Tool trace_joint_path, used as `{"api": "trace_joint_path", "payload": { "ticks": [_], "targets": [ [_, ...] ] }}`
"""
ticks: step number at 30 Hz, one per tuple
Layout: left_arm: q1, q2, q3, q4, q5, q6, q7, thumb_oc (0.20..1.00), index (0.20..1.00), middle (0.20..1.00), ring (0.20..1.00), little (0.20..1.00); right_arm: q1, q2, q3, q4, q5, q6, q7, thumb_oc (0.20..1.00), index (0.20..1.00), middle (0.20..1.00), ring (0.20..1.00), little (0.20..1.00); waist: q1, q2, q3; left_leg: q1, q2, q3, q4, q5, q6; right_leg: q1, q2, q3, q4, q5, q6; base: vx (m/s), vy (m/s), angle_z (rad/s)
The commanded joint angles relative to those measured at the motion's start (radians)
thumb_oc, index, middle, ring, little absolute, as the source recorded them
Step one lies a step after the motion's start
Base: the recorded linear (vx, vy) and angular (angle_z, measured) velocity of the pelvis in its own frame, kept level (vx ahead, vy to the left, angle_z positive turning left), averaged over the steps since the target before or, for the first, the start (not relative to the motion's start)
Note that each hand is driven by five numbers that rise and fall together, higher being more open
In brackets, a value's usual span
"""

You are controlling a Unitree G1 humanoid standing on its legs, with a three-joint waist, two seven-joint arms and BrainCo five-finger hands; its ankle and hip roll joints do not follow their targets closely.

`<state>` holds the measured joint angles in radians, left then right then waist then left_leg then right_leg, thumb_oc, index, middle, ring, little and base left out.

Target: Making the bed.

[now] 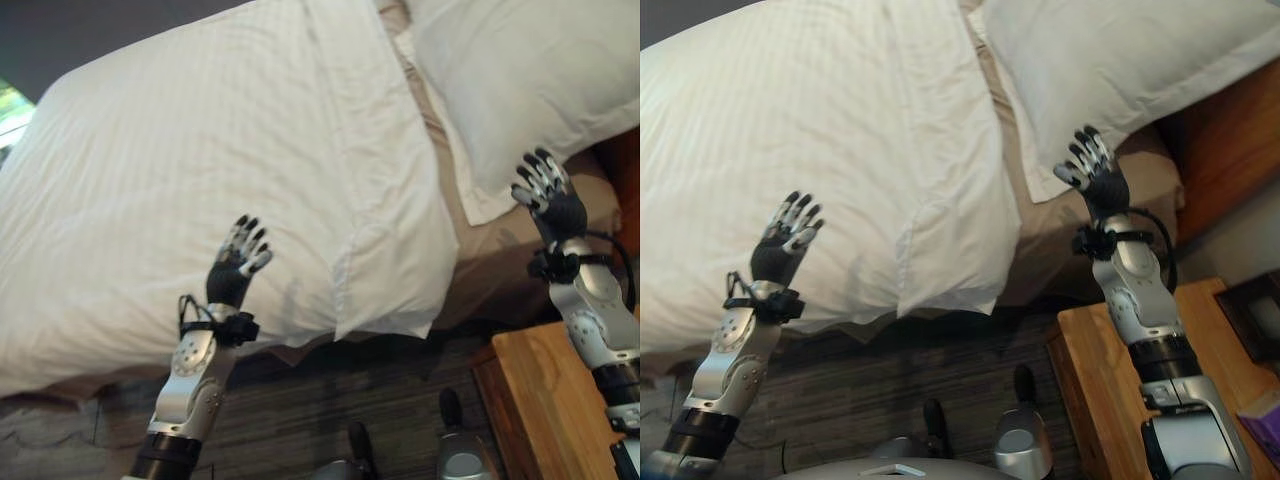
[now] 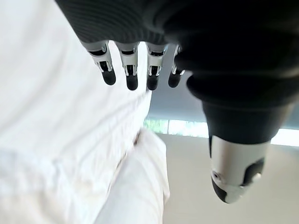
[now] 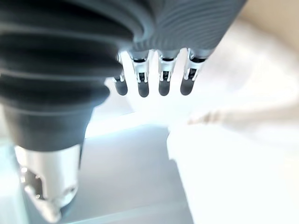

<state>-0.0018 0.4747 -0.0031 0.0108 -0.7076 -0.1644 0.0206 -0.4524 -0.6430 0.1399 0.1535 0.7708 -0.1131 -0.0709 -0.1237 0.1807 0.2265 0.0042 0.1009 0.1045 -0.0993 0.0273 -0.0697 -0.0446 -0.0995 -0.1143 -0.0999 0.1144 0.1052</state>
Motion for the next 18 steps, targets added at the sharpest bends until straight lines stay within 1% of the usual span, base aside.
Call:
{"api": "trace_joint_path", "payload": {
  "ticks": [1, 6, 7, 8, 11, 12, 13, 14, 15, 16, 17, 18],
  "targets": [
    [0.011, 0.071, 0.055, -0.027, -0.038, -0.05, 0.007, 1.0, 1.0, 1.0, 1.0, 1.0, -0.08, 0.06, 0.051, 0.032, 0.072, -0.033, 0.008, 1.0, 1.0, 1.0, 1.0, 1.0, 0.029, -0.071, -0.053, 0.047, -0.003, 0.013, 0.012, -0.001, -0.023, 0.027, -0.02, 0.079, 0.028, -0.076, 0.005, -0.02, -0.027, 0.29],
    [0.109, 0.058, 0.093, 0.0, -0.063, -0.033, -0.016, 1.0, 1.0, 1.0, 1.0, 1.0, -0.197, 0.101, 0.129, 0.151, 0.099, 0.005, 0.036, 1.0, 1.0, 1.0, 1.0, 1.0, 0.081, -0.079, -0.05, 0.035, -0.007, -0.012, 0.012, 0.008, -0.021, 0.034, -0.021, 0.056, 0.024, -0.079, 0.001, -0.03, -0.021, 0.19],
    [0.122, 0.046, 0.088, 0.001, -0.072, -0.029, -0.015, 1.0, 1.0, 1.0, 1.0, 1.0, -0.221, 0.114, 0.14, 0.193, 0.119, 0.011, 0.042, 0.482, 0.482, 0.482, 0.482, 0.482, 0.092, -0.079, -0.048, 0.031, -0.007, -0.017, 0.012, 0.009, -0.021, 0.035, -0.022, 0.049, 0.023, -0.08, 0.0, -0.03, -0.017, 0.2],
    [0.127, 0.044, 0.08, 0.007, -0.077, -0.028, -0.018, 1.0, 1.0, 1.0, 1.0, 1.0, -0.243, 0.128, 0.144, 0.237, 0.14, 0.015, 0.039, 0.2, 0.2, 0.2, 0.2, 0.2, 0.1, -0.079, -0.047, 0.029, -0.008, -0.02, 0.012, 0.01, -0.021, 0.036, -0.022, 0.046, 0.023, -0.08, 0.0, -0.04, -0.017, 0.2],
    [0.143, 0.052, 0.066, 0.012, -0.06, -0.029, -0.016, 1.0, 1.0, 1.0, 1.0, 1.0, -0.338, 0.164, 0.138, 0.395, 0.191, 0.014, 0.03, 0.2, 0.2, 0.2, 0.2, 0.2, 0.125, -0.073, -0.04, 0.015, -0.009, -0.037, 0.012, 0.019, -0.022, 0.034, -0.023, 0.033, 0.022, -0.078, -0.002, -0.04, -0.011, 0.11],
    [0.143, 0.052, 0.066, 0.012, -0.06, -0.028, -0.016, 1.0, 1.0, 1.0, 1.0, 1.0, -0.339, 0.164, 0.138, 0.396, 0.191, 0.014, 0.03, 0.2, 0.2, 0.2, 0.2, 0.2, 0.125, -0.073, -0.04, 0.015, -0.009, -0.037, 0.012, 0.019, -0.022, 0.034, -0.023, 0.033, 0.022, -0.078, -0.002, -0.06, 0.008, 0.13],
    [0.145, 0.046, 0.048, 0.005, -0.078, -0.029, -0.028, 1.0, 1.0, 1.0, 1.0, 1.0, -0.398, 0.189, 0.124, 0.496, 0.213, 0.012, 0.015, 0.2, 0.2, 0.2, 0.2, 0.2, 0.141, -0.065, -0.036, 0.006, -0.012, -0.045, 0.012, 0.022, -0.021, 0.031, -0.023, 0.027, 0.022, -0.078, -0.003, -0.04, 0.009, 0.2],
    [0.144, 0.046, 0.049, 0.005, -0.079, -0.029, -0.028, 1.0, 1.0, 1.0, 1.0, 1.0, -0.403, 0.189, 0.125, 0.501, 0.214, 0.011, 0.018, 0.2, 0.2, 0.2, 0.2, 0.2, 0.14, -0.065, -0.035, 0.005, -0.012, -0.045, 0.012, 0.023, -0.021, 0.03, -0.023, 0.027, 0.022, -0.078, -0.003, -0.08, 0.021, 0.17],
    [0.146, 0.041, 0.038, -0.004, -0.09, -0.033, -0.031, 1.0, 1.0, 1.0, 1.0, 1.0, -0.46, 0.204, 0.101, 0.595, 0.249, 0.006, 0.01, 0.2, 0.2, 0.2, 0.2, 0.2, 0.153, -0.056, -0.031, -0.004, -0.016, -0.053, 0.012, 0.027, -0.021, 0.024, -0.024, 0.02, 0.022, -0.076, -0.003, -0.06, 0.019, 0.13],
    [0.146, 0.038, 0.031, -0.005, -0.096, -0.036, -0.032, 1.0, 1.0, 1.0, 1.0, 1.0, -0.496, 0.217, 0.092, 0.64, 0.261, 0.004, 0.006, 0.2, 0.2, 0.2, 0.2, 0.2, 0.161, -0.05, -0.027, -0.011, -0.018, -0.057, 0.012, 0.029, -0.02, 0.018, -0.024, 0.019, 0.023, -0.075, -0.003, -0.06, 0.019, 0.03],
    [0.145, 0.038, 0.032, -0.005, -0.096, -0.036, -0.033, 1.0, 1.0, 1.0, 1.0, 1.0, -0.5, 0.217, 0.092, 0.644, 0.262, 0.004, 0.007, 0.2, 0.2, 0.2, 0.2, 0.2, 0.161, -0.051, -0.027, -0.012, -0.018, -0.057, 0.012, 0.029, -0.02, 0.017, -0.024, 0.019, 0.023, -0.074, -0.003, -0.05, 0.021, 0.04],
    [0.144, 0.031, 0.027, -0.009, -0.101, -0.04, -0.03, 1.0, 1.0, 1.0, 1.0, 1.0, -0.522, 0.22, 0.086, 0.669, 0.263, 0.003, 0.005, 0.2, 0.2, 0.2, 0.2, 0.2, 0.167, -0.044, -0.025, -0.019, -0.019, -0.06, 0.012, 0.032, -0.02, 0.011, -0.025, 0.018, 0.023, -0.073, -0.003, -0.03, 0.016, 0.02]
  ]
}}
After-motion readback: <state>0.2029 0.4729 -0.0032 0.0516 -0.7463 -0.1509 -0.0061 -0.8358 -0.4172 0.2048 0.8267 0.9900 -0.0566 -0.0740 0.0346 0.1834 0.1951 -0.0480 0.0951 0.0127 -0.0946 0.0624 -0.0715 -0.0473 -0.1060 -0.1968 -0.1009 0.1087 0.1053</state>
